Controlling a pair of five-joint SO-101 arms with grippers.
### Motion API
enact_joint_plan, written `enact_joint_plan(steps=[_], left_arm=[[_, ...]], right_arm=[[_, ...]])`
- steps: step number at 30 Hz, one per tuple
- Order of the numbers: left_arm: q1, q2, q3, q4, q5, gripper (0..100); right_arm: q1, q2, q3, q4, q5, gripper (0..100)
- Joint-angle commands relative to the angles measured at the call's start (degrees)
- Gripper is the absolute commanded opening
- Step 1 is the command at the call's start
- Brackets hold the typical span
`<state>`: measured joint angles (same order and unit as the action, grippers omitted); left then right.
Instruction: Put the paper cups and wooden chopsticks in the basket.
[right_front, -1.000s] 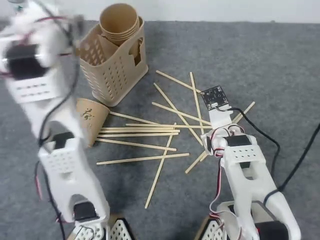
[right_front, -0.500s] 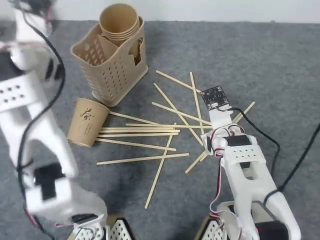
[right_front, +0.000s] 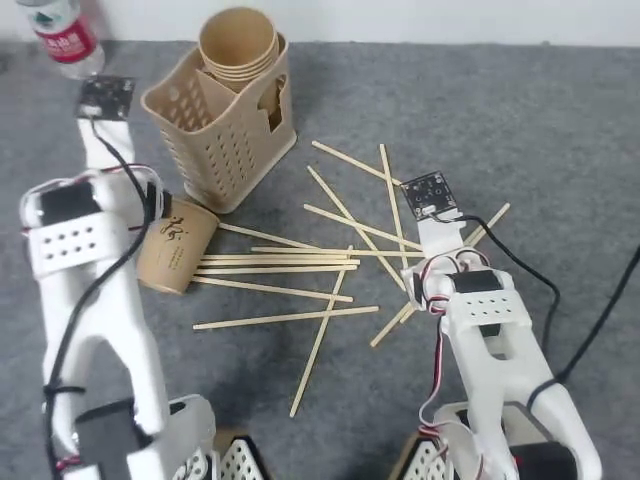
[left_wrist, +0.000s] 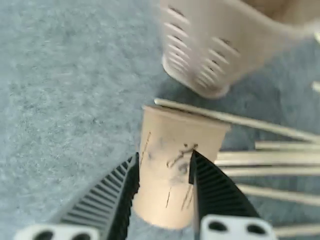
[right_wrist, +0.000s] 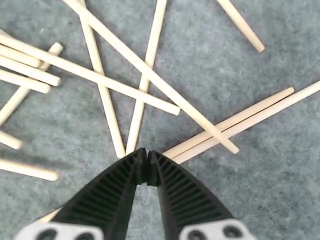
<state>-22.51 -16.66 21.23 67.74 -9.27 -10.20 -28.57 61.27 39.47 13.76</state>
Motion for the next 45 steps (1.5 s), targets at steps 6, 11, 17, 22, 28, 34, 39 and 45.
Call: enact_joint_plan(steps=[6,11,17,22,28,34,39,45], left_arm=[[3.3,-1.3,3.1,-9.0,9.1,16],[7.1,1.3,7.9,-15.1,9.1,16],[8.2,4.0,8.8,-19.1,9.1,16],[8.0,5.5,8.7,-20.0,8.9,16],[8.1,5.6,8.5,-21.9,9.1,16],[8.3,5.8,9.5,-28.5,8.9,16],[8.5,6.0,10.4,-29.0,6.9,16],[8.2,5.9,13.8,-29.1,-0.1,16]], right_arm=[[0.3,-1.8,-0.4,-0.7,-0.3,0.9],[0.3,-1.8,-0.4,-0.7,-0.3,0.9],[0.3,-1.8,-0.4,-0.7,-0.3,0.9],[0.3,-1.8,-0.4,-0.7,-0.3,0.9],[0.3,-1.8,-0.4,-0.8,-0.3,0.9],[0.3,-1.8,-0.4,-0.8,-0.3,0.9],[0.3,-1.8,-0.4,-0.8,-0.3,0.9],[0.3,-1.8,-0.4,-0.7,-0.3,0.9]])
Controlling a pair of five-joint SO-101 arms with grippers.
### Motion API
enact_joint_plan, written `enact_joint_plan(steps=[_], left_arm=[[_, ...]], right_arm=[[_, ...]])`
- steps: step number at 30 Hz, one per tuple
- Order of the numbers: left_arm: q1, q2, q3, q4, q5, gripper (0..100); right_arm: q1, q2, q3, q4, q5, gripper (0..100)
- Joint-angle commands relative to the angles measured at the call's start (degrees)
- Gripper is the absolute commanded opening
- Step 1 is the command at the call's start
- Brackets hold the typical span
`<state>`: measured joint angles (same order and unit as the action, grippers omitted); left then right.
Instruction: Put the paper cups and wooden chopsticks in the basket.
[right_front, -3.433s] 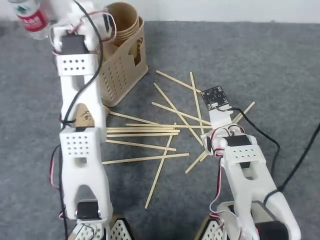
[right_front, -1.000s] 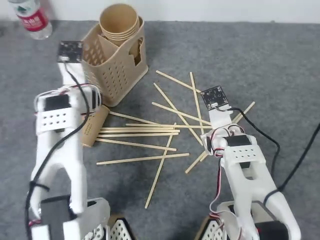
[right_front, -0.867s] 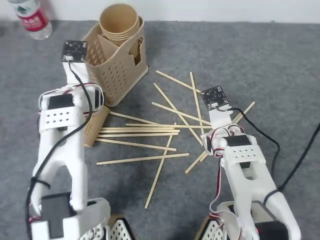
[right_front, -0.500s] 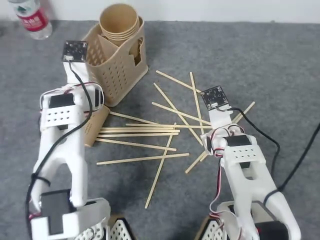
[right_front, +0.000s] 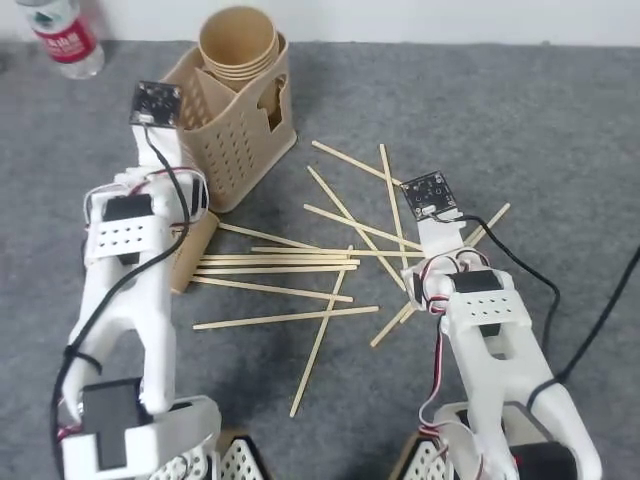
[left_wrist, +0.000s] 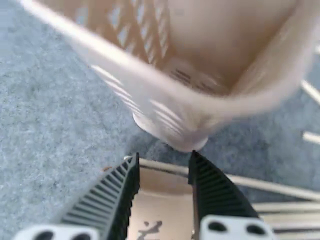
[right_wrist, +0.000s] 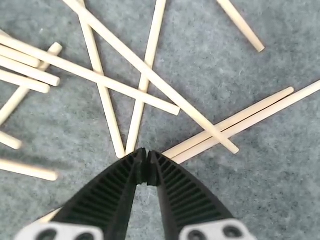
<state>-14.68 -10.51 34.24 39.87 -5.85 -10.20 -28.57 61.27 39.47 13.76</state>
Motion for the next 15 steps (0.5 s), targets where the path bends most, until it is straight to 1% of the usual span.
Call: enact_joint_plan(steps=[1,9,12,15], left_arm=[[0.3,-0.3,1.3,-1.2,-4.3,15],[-0.3,-0.9,4.1,-0.7,-9.6,15],[-1.9,-1.0,2.7,4.1,-11.3,15],[-2.4,-1.0,1.4,11.7,-14.9,15]], right_arm=[[0.3,-1.8,-0.4,-0.7,-0.3,0.9],[0.3,-1.8,-0.2,-0.7,-0.3,0.9],[0.3,-1.9,0.3,-1.1,-0.3,0.9],[0.3,-1.9,0.3,-1.1,-0.3,0.9]])
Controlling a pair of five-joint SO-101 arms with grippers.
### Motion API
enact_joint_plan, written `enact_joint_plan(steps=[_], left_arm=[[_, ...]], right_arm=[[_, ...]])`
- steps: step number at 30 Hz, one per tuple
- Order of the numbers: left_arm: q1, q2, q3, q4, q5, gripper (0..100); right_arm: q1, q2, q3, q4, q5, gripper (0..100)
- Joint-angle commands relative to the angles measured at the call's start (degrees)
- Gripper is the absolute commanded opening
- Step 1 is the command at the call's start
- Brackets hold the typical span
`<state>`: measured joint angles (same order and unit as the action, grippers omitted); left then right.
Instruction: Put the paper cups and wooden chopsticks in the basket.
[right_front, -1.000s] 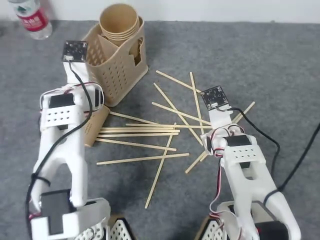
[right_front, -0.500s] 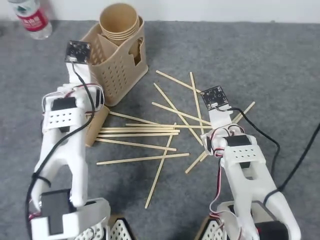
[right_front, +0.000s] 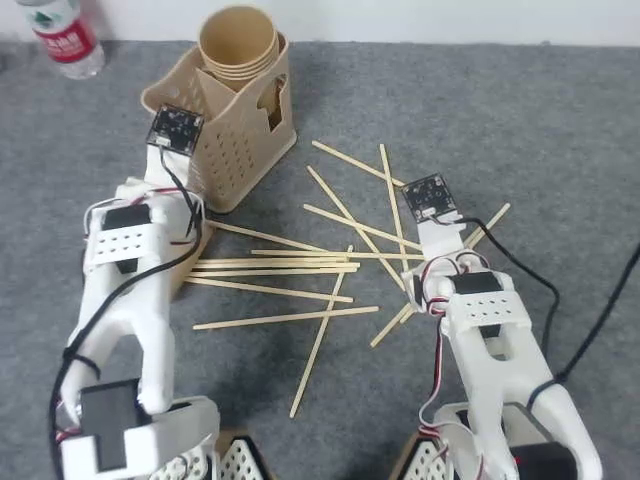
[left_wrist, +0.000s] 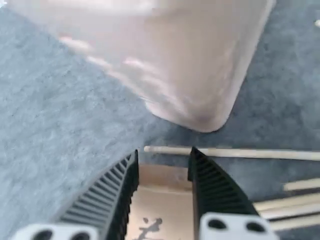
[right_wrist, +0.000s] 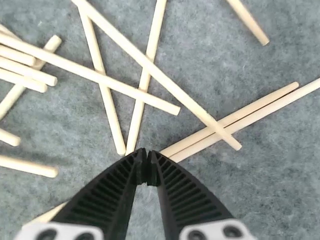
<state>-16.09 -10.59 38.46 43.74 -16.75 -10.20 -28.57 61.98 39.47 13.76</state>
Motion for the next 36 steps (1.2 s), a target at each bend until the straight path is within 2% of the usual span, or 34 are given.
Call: enact_joint_plan(steps=[1,4,7,9,13,17,21,26,31,36], left_arm=[[-1.0,-0.9,-3.6,11.0,-5.8,15],[-1.4,-0.9,-7.0,21.1,-9.9,15],[-4.9,-0.9,-12.6,29.7,-11.3,15],[-7.8,-0.9,-16.6,34.1,-12.4,15],[-14.0,-0.9,-21.0,40.8,-20.3,15],[-20.0,-0.9,-21.4,43.7,-28.0,15],[-25.8,-0.9,-21.4,44.0,-31.6,15],[-31.6,-1.0,-22.1,51.2,-39.2,15],[-36.3,-1.0,-30.9,55.6,-40.4,15],[-37.5,-0.9,-34.9,55.5,-40.4,16]], right_arm=[[0.3,-1.9,-0.4,-1.1,-0.3,0.9],[0.3,-1.9,-0.4,-1.1,-0.3,0.9],[0.3,-1.9,-0.4,-1.1,-0.3,0.9],[0.3,-1.9,-0.4,-1.1,-0.3,0.9],[0.3,-1.9,-0.4,-1.1,-0.3,0.9],[0.3,-1.9,-0.4,-1.1,-0.3,0.9],[0.3,-1.9,-0.4,-1.1,-0.3,0.9],[0.3,-1.9,-0.4,-1.1,-0.3,0.9],[0.2,-1.9,-0.4,-1.1,-0.3,0.9],[-2.0,-1.8,0.0,-1.1,-0.3,0.9]])
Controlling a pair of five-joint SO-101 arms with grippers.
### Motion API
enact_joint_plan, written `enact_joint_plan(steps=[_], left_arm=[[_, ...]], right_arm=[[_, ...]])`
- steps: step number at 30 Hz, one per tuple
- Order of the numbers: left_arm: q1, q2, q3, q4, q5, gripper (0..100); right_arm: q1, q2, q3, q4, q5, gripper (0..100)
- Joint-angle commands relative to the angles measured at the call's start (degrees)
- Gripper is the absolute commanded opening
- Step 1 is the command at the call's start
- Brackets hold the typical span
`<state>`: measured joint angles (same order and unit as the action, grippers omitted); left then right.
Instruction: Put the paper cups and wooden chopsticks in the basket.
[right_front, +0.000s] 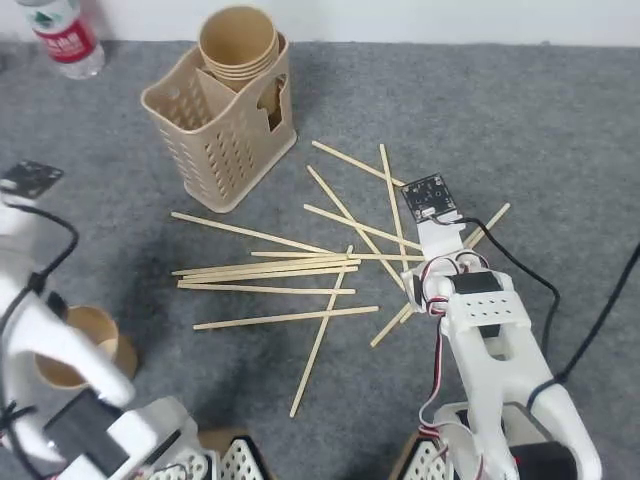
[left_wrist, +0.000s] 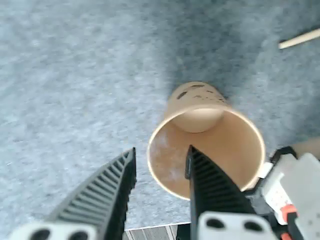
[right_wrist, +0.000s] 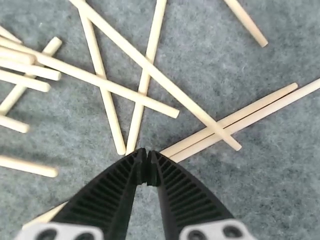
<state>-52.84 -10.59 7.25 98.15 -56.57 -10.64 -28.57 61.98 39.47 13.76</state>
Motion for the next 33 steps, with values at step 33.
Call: enact_joint_plan(steps=[33], left_arm=[[7.6,-0.9,20.0,-19.0,-3.2,1]], right_arm=[[-1.6,-1.8,0.5,-1.2,0.7,0.9]])
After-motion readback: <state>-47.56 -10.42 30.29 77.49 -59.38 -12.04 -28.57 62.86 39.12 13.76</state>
